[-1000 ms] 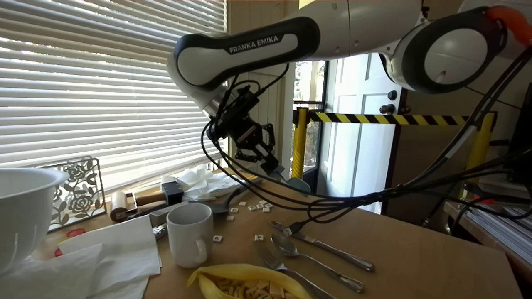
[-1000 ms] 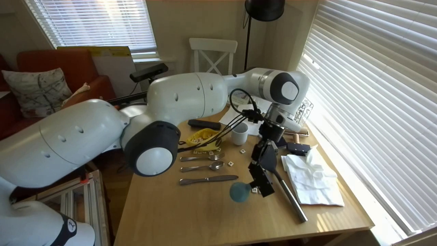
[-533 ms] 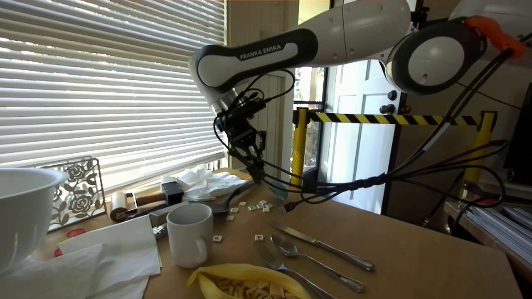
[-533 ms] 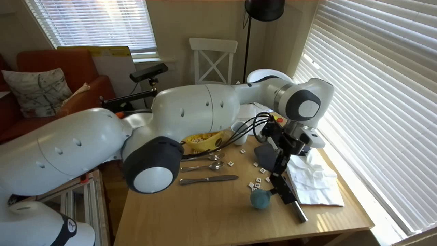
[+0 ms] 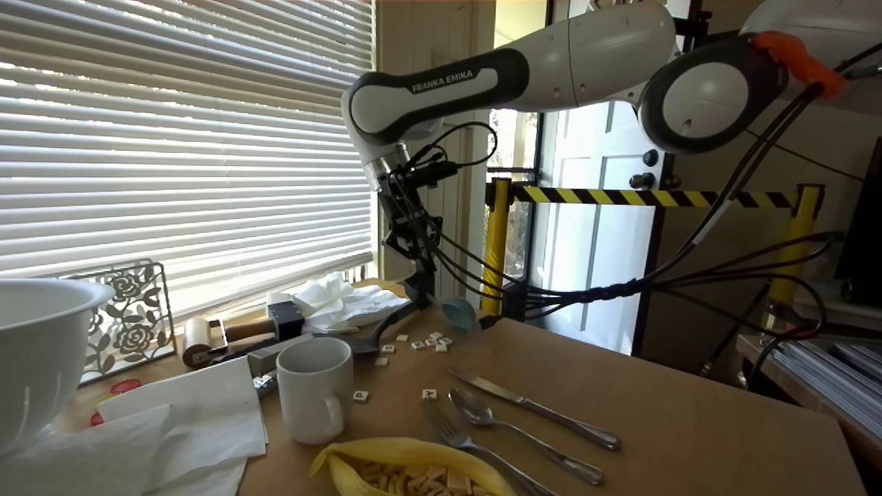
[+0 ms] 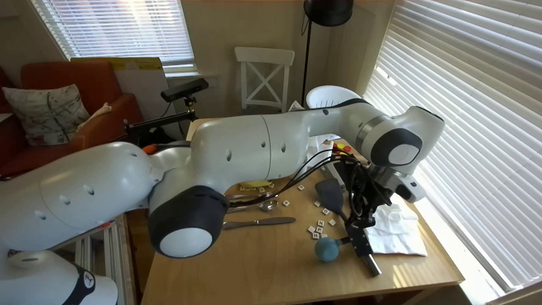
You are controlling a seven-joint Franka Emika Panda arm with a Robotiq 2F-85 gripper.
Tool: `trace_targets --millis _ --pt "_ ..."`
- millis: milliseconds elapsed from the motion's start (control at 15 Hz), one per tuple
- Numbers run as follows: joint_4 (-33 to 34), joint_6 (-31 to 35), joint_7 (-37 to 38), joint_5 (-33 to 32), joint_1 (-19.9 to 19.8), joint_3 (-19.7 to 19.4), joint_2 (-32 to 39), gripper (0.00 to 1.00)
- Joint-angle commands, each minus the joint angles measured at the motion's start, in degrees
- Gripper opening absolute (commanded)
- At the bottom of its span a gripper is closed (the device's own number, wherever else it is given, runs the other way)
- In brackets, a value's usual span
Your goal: Move the blue and black object to the table
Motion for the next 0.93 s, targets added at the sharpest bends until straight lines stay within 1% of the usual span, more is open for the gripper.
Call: trace_targets --millis 0,400,800,867 --pt "-0.95 0.98 -9.01 3.99 -3.07 2.38 -0.09 0.03" --pt "-1.72 -2.40 -22.93 7.60 -7.84 5.34 -0.56 0.03" --pt "-2.53 -9.12 -35.96 10.31 -11.85 7.93 -0.39 0.03" --pt "-0.87 -11.65 -38.04 10.50 -12.35 8.17 0.78 0.03"
